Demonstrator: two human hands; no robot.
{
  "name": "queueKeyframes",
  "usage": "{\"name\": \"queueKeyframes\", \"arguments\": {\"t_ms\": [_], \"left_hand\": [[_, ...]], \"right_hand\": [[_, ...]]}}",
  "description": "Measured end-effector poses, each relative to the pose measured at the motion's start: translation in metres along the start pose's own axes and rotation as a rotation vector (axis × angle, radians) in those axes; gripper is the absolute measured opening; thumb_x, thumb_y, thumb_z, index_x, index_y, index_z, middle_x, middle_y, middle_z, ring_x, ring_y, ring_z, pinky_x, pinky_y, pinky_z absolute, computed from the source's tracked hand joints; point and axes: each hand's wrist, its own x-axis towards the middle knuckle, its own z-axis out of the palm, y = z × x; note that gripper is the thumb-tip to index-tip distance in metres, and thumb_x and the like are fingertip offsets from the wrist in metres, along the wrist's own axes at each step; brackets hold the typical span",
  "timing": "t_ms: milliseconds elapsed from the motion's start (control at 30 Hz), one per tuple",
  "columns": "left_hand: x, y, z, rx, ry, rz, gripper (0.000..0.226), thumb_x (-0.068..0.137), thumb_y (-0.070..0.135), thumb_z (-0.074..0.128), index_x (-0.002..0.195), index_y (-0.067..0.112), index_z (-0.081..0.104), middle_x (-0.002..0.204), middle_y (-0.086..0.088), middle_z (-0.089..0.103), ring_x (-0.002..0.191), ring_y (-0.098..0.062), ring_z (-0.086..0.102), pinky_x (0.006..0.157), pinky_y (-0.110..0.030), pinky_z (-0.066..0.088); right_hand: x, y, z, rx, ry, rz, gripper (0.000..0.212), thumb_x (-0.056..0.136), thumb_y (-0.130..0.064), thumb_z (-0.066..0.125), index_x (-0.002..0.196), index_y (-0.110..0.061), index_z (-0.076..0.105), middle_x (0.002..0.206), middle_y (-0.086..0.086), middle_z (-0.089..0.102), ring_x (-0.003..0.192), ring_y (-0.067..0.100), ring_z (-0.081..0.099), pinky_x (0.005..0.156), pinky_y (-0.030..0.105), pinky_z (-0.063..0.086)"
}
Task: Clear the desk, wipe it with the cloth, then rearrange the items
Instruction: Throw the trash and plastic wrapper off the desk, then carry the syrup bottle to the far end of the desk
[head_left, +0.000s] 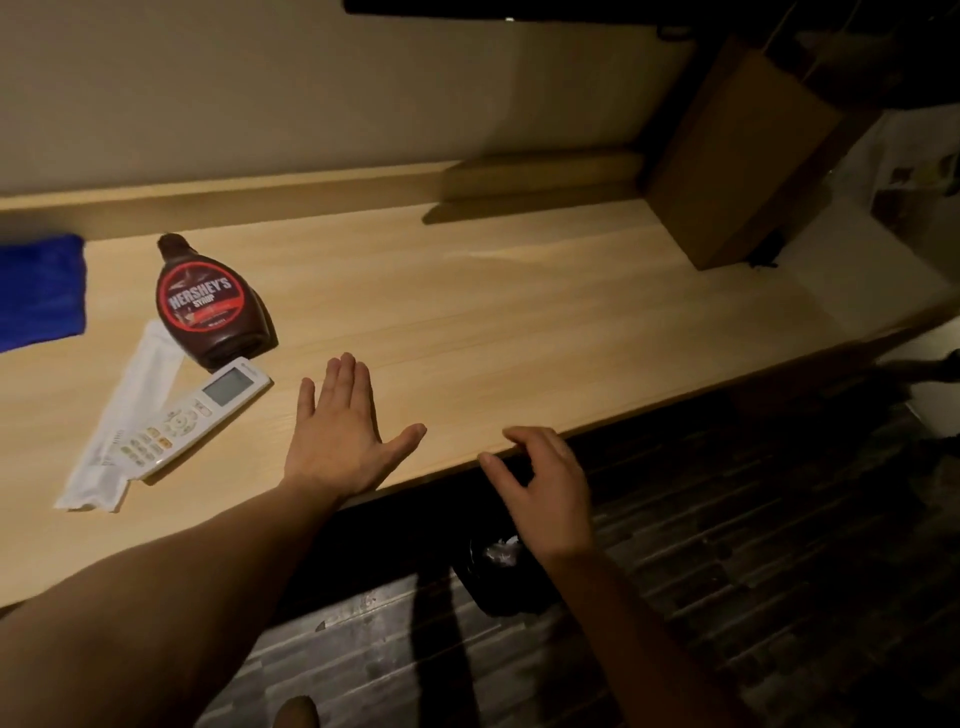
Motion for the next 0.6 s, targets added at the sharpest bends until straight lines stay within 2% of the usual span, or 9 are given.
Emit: {"name": "queueKeyframes", "arguments": {"t_ms": [133, 267, 600], "left_hand": [[-0.001, 0.0, 0.001, -0.011, 0.046, -0.01, 0.121, 0.086, 0.095, 0.017, 0.168, 0.008, -0.001, 0.177, -0.009, -0.01, 0.162, -0.021, -0.016, 0.131, -0.052, -0.008], [-0.002, -0.001, 0.001, -0.017, 0.037, -0.008, 0.12, 0.087, 0.095, 0.015, 0.168, 0.008, -0.004, 0.176, -0.01, -0.013, 0.162, -0.021, -0.019, 0.131, -0.052, -0.009], [-0.003, -0.004, 0.006, -0.058, -0.03, 0.012, 0.117, 0.088, 0.092, 0.009, 0.165, 0.008, -0.015, 0.172, -0.011, -0.026, 0.159, -0.023, -0.028, 0.129, -0.054, -0.014]], "right_hand": [[0.049, -0.021, 0.014, -0.121, -0.045, -0.07, 0.053, 0.094, -0.057, 0.063, 0.136, -0.025, 0.061, 0.139, -0.007, 0.059, 0.127, 0.017, 0.057, 0.104, 0.046, 0.049], [0.083, -0.029, 0.033, -0.342, -0.103, -0.122, 0.06, 0.096, -0.061, 0.057, 0.145, -0.027, 0.055, 0.148, -0.007, 0.057, 0.137, 0.015, 0.047, 0.109, 0.042, 0.04], [0.124, -0.058, 0.045, -0.509, -0.271, -0.121, 0.065, 0.098, -0.059, 0.054, 0.152, -0.026, 0.046, 0.156, -0.005, 0.049, 0.143, 0.016, 0.04, 0.112, 0.038, 0.033]]}}
